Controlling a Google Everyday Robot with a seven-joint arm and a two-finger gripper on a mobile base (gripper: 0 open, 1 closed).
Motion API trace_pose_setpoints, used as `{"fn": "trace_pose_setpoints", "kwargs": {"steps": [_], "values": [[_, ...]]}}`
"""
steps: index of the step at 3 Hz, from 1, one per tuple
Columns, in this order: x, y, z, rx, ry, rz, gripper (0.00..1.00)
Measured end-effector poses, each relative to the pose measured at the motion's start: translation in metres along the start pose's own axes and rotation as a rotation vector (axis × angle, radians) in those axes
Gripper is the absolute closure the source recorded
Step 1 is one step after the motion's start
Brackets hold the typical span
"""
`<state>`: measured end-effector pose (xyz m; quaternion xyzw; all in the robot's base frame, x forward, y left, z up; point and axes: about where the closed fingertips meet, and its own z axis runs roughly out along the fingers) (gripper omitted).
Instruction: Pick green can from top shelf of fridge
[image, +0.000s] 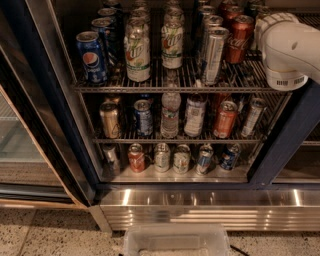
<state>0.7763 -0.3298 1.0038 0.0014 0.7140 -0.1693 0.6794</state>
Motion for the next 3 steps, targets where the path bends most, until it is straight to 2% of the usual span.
{"fn": "trace_pose_setpoints", "kwargs": {"steps": [1, 2, 3], "values": [[0.0, 0.0, 0.0, 0.0, 0.0, 0.0, 0.89], [-0.0002, 0.0, -0.0001, 0.0, 0.0, 0.0, 1.0], [-0.0044, -0.0011, -0.0045, -0.001, -0.008, 0.011, 1.0]]}}
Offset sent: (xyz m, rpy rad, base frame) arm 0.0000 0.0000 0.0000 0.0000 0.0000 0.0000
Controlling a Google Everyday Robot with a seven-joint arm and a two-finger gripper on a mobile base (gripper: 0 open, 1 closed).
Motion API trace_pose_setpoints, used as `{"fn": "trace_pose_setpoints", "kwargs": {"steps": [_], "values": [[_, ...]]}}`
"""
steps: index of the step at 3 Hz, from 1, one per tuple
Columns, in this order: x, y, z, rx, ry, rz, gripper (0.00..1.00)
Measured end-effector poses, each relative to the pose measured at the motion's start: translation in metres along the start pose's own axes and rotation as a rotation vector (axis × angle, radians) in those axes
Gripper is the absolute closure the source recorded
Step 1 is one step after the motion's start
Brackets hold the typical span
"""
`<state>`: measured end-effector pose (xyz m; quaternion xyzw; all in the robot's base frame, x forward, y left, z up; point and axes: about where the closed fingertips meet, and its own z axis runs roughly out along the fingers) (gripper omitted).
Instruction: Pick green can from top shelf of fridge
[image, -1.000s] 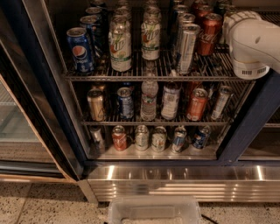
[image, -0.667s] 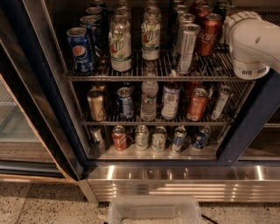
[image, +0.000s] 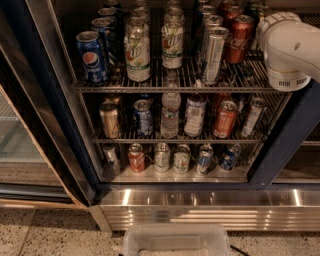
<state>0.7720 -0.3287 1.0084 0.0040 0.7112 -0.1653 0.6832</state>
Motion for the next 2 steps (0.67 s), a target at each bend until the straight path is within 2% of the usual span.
{"fn": "trace_pose_setpoints", "kwargs": {"steps": [2], "values": [[-0.01, -0.009, -0.033, -0.015, -0.017, 0.051, 1.0]]}}
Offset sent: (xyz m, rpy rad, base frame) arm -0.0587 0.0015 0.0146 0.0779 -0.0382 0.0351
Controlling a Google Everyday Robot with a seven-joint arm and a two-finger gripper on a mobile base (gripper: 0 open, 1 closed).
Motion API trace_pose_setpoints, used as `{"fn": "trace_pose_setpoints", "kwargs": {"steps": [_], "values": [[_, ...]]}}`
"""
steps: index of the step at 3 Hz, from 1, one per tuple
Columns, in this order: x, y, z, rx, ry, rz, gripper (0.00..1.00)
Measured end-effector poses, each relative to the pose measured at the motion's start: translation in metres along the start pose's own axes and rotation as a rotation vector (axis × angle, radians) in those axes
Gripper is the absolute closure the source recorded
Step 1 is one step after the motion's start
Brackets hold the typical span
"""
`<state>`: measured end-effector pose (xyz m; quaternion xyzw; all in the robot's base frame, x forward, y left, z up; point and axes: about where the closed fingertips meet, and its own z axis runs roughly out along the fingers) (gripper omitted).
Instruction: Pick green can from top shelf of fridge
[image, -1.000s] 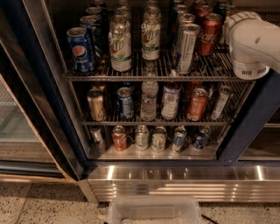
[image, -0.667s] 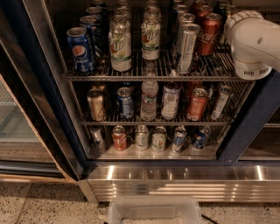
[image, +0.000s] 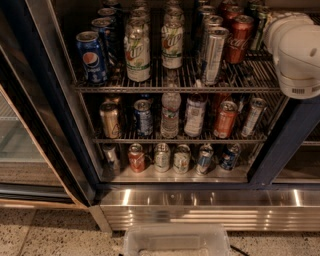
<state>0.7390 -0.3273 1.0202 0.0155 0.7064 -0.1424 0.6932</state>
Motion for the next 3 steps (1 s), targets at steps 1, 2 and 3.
{"fn": "trace_pose_setpoints", "kwargs": {"steps": [1, 2, 3], "values": [[-0.013, -0.003, -0.027, -0.042, -0.017, 0.034, 1.0], [-0.023, -0.008, -0.061, -0.113, -0.016, 0.076, 1.0], [-0.016, -0.01, -0.1, -0.213, 0.035, 0.092, 1.0]]}}
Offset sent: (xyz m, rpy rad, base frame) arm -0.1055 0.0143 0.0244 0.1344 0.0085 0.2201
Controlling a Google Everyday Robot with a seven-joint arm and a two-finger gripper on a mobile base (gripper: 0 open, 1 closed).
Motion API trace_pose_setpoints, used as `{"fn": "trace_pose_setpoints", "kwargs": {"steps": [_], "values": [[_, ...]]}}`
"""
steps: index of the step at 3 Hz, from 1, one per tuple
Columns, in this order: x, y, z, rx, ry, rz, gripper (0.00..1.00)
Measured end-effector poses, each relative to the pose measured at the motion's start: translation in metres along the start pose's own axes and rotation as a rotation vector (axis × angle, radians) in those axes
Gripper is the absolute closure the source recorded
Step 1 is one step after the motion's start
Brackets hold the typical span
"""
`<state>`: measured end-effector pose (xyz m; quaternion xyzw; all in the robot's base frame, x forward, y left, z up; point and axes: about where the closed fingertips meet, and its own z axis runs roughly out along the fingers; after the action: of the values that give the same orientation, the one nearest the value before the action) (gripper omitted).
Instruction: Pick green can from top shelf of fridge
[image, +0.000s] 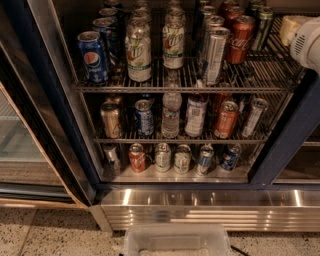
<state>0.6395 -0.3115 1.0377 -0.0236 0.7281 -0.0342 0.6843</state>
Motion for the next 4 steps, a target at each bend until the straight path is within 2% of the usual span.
{"fn": "trace_pose_setpoints", "kwargs": {"steps": [1, 2, 4], "values": [[0.0, 0.0, 0.0, 0.0, 0.0, 0.0, 1.0], [0.005, 0.011, -0.007, -0.02, 0.012, 0.001, 1.0], [0.015, 0.041, -0.045, -0.116, 0.043, -0.014, 1.0]]}}
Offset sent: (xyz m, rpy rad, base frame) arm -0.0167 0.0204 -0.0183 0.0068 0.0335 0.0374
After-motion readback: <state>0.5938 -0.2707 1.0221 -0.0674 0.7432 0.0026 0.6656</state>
